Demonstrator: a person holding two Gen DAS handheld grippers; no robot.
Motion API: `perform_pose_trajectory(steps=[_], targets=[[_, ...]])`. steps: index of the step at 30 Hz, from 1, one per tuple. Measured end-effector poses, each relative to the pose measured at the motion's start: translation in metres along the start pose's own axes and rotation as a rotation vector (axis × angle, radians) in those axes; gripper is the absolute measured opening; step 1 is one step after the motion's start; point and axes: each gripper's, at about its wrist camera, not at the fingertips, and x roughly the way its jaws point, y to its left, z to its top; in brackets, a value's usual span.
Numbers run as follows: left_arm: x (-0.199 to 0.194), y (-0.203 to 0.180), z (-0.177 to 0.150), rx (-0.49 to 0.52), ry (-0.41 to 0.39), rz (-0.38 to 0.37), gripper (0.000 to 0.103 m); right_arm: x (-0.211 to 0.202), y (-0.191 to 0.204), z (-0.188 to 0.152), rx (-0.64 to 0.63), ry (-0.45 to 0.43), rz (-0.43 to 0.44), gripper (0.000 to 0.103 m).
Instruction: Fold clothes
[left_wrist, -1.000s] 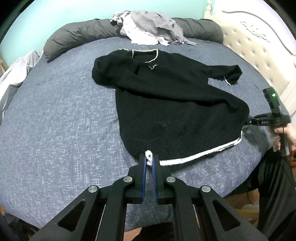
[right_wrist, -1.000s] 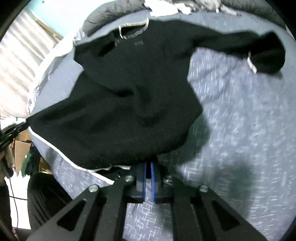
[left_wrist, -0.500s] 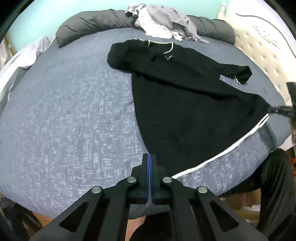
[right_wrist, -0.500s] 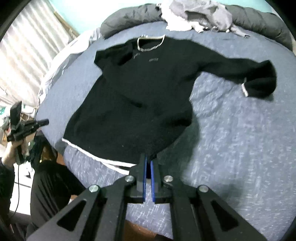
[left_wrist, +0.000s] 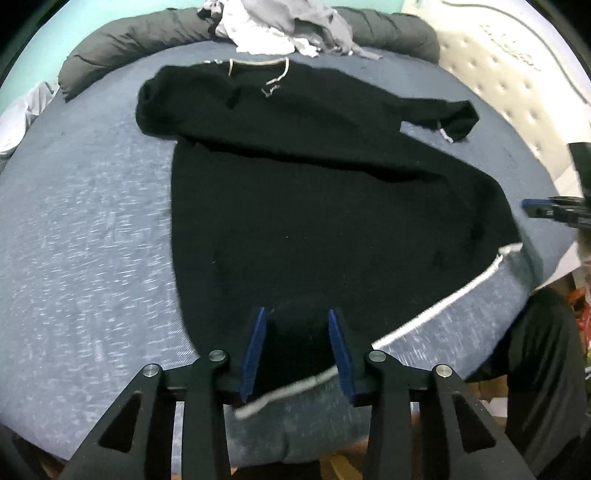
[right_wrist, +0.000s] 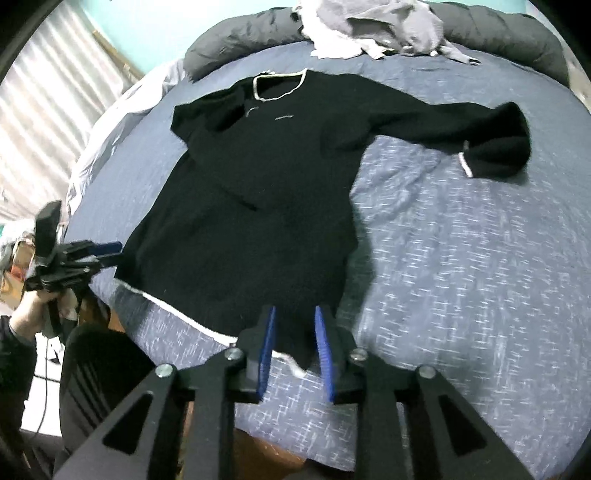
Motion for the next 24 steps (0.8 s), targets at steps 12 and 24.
perform_pose_trajectory(steps=[12, 24], targets=[[0.047, 0.01, 0.005, -0.054, 0.07, 0.019, 0.015, 0.008, -0.01, -0.002, 0.016, 0.015, -0.018, 0.022], [-0.02, 0.032, 0.003, -0.073, -0.06, -0.037, 0.007, 0.007, 0.001, 0.0, 0.006, 0.007, -0.014, 0.022]])
